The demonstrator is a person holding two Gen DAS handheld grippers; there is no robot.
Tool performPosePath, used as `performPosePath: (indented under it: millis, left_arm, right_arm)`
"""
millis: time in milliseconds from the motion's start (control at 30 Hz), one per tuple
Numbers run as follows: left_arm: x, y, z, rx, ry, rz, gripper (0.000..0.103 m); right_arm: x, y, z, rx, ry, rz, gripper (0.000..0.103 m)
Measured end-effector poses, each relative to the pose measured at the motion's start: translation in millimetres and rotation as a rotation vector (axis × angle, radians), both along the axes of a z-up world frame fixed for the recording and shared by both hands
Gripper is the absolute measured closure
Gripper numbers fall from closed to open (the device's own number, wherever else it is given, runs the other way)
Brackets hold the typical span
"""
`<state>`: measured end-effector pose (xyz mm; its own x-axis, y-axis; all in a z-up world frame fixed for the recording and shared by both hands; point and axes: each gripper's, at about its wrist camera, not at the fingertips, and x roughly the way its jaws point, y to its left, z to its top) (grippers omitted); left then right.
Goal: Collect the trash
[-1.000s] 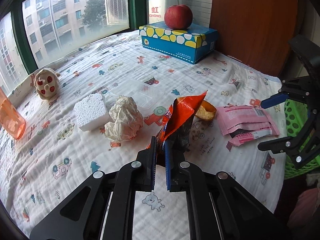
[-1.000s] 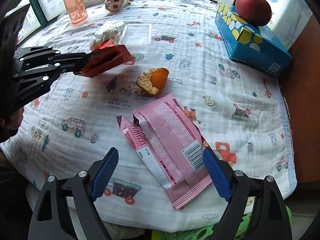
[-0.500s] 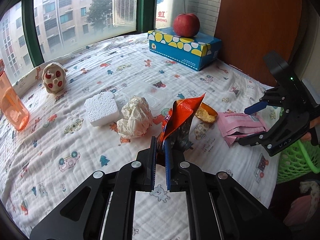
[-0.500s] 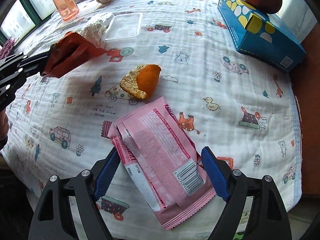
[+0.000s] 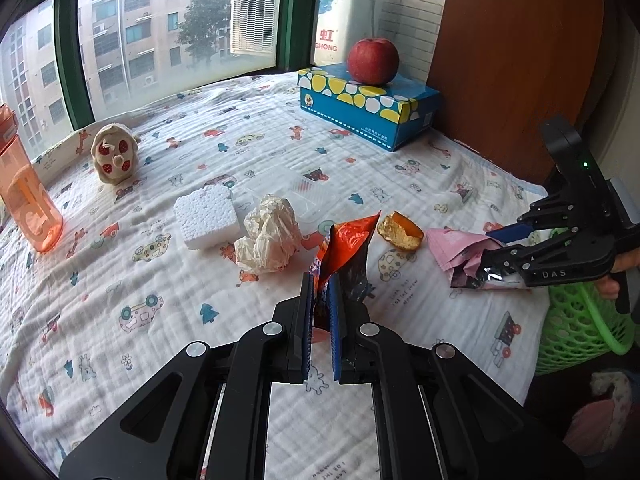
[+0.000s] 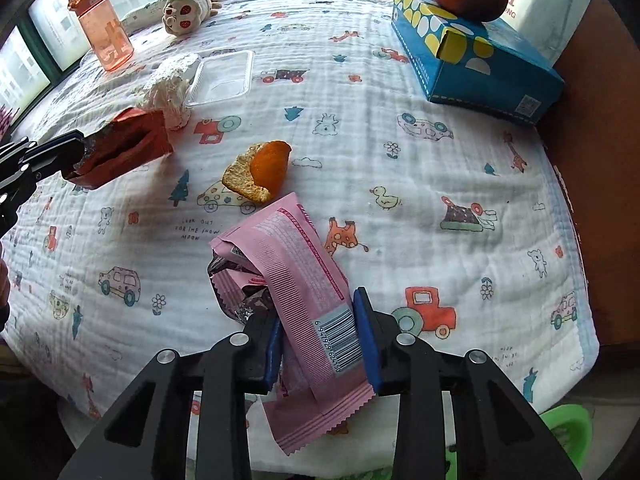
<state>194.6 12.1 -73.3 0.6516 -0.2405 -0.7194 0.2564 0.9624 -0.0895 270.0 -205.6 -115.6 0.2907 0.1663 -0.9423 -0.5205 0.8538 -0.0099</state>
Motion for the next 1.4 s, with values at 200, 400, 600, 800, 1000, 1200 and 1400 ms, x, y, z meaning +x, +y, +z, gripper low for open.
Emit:
performPosePath:
  millis: [200,400,600,800,1000,1200,1400]
  left_arm:
    - [-9.5,-2.0,11.9,-0.012,-0.017,-0.005,0.097]
    - [-24.3,-8.1,23.8,-0.016,-0.044,-0.025,0.097]
    - [-36.4,-6.1,28.3,-0.023,-0.050,-0.036,0.097]
    - [-38.2,0.8,12.8,-0.036,0.021,-0.037,0.053]
    - [-22.7,-4.4,-6.3,-0.042,0.093,-0.075,0.025]
    - [0.1,-16.4,-29.9,-0.008,0.165,-0.111,0.017]
    - [12.9,-24.6,-50.0,0.037,0.210,-0.104,0.017]
  right_arm:
    - [-25.3,-0.3,23.5,0.022,-0.065,-0.036,0.071]
    - [-53.9,-4.4,49.2,0.060,-0.123,-0.108,0.071]
    - [-83.3,-12.2,67.7,0.085,-0.182,-0.155,0.071]
    - [-96.8,-15.8,76.9,0.130,-0.197,-0.171,0.071]
    - [-102.8,-22.4,79.3,0.176,-0.194,-0.196,0.071]
    - [-108.1,-27.5,77.1,0.193,-0.192,-0.207,0.070]
    - [-110.6,-31.9,74.0,0.214,-0.184,-0.224,0.070]
